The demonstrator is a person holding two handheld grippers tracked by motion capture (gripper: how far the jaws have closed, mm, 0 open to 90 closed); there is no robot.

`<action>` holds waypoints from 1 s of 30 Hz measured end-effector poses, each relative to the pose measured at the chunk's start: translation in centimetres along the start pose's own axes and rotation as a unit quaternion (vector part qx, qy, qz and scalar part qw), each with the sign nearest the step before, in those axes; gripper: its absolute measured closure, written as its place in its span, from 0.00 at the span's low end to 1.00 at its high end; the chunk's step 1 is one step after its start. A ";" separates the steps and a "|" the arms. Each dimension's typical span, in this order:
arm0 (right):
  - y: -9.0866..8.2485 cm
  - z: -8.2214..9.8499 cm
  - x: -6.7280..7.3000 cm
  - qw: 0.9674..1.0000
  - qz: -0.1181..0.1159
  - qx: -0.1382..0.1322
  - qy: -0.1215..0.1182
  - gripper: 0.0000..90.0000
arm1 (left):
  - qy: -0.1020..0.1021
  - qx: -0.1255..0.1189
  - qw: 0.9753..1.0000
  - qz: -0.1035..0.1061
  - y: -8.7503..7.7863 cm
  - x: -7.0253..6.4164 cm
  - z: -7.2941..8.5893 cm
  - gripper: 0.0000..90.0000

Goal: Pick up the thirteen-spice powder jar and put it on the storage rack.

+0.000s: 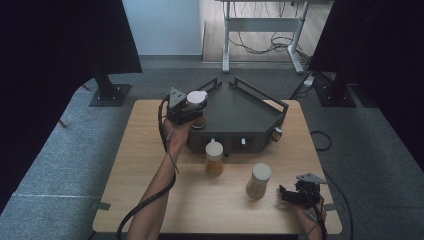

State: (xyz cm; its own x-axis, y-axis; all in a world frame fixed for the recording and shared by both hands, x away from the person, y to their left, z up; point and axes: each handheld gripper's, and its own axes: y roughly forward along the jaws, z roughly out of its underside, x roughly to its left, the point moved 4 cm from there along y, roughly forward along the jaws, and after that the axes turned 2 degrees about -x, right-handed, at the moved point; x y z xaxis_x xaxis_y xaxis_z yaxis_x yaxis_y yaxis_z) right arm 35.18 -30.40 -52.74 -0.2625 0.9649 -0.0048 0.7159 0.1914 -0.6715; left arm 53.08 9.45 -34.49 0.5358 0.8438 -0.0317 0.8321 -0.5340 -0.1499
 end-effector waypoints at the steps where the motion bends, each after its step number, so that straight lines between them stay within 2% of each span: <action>1: 0.0 0.0 0.0 1.000 0.000 0.000 0.000 0.11 | 0.000 -0.003 1.000 0.002 0.0 0.0 0.0 0.33; 4: 0.0 0.0 0.0 1.000 0.000 0.000 0.000 0.11 | -0.006 -0.011 1.000 -0.002 -0.1 0.2 -0.3 0.19; 6: 0.0 0.0 0.0 1.000 0.000 0.000 0.000 0.11 | -0.009 -0.008 1.000 -0.008 0.0 0.4 -0.5 0.11; 10: 0.0 0.0 0.0 1.000 0.000 0.000 0.000 0.11 | -0.003 -0.010 1.000 -0.011 -0.1 0.4 -0.6 0.06; 21: 0.0 0.0 0.0 1.000 0.000 0.000 0.000 0.11 | -0.007 -0.014 1.000 -0.005 -0.8 0.1 -0.5 0.07; 30: 0.0 0.0 0.0 1.000 0.000 0.000 -0.001 0.11 | -0.001 -0.011 1.000 0.005 -1.9 -0.2 -0.5 0.07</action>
State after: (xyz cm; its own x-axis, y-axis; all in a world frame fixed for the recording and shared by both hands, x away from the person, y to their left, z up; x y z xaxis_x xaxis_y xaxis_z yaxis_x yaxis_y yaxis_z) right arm 35.18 -30.39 -52.74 -0.2640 0.9645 -0.0054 0.7156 0.1921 -0.6716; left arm 51.43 10.26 -33.67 0.5443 0.8381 -0.0354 0.8292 -0.5439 -0.1288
